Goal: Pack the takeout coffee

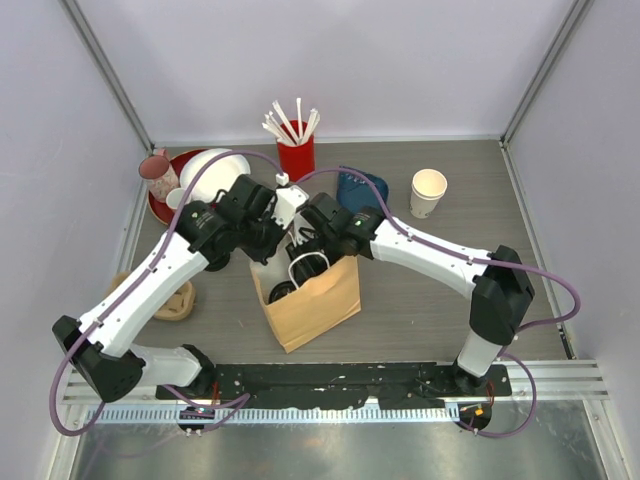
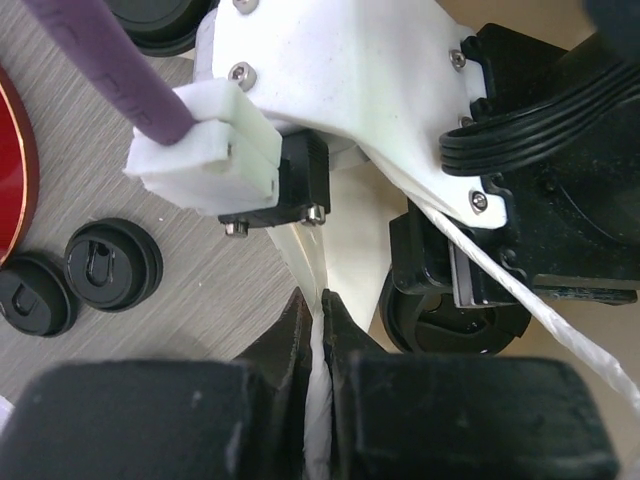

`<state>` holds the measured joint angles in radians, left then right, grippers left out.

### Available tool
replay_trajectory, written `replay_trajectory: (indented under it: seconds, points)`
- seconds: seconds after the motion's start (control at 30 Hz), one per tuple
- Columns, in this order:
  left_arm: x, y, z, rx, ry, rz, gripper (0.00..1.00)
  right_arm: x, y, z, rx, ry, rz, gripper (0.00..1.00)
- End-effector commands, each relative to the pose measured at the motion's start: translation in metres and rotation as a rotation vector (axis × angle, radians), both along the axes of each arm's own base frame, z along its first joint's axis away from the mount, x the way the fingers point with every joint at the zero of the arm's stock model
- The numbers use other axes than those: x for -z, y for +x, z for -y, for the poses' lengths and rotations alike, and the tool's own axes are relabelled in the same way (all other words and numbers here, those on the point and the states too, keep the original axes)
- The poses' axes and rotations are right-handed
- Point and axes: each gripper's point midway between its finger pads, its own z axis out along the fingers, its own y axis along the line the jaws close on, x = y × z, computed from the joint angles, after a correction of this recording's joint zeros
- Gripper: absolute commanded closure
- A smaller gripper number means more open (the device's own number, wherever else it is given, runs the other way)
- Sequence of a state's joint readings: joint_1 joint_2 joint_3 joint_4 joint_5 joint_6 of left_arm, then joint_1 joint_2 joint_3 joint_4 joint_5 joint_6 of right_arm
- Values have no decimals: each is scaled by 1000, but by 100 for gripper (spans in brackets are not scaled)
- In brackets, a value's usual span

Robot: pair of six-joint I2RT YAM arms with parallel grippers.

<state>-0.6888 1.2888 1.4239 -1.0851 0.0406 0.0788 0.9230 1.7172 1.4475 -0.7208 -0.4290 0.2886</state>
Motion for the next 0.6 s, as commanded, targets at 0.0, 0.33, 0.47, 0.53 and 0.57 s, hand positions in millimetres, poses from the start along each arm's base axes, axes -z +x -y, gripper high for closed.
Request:
replay_trajectory:
  seconds: [0.0, 0.33, 0.47, 0.53, 0.57]
  points:
    - [-33, -24, 32, 213, -63, 118, 100, 29, -25, 32, 3, -218, -114, 99]
    - [-35, -16, 33, 165, -75, 149, 100, 63, -34, 31, 9, -242, -156, 99]
    - [-33, -13, 31, 165, -70, 167, 100, 80, -29, 39, 38, -300, -139, 99]
    - [-34, -15, 32, 175, -81, 172, 100, 80, -29, 38, 40, -294, -140, 99]
    - [-30, -16, 31, 177, -75, 165, 100, 76, -27, 34, 45, -279, -136, 99]
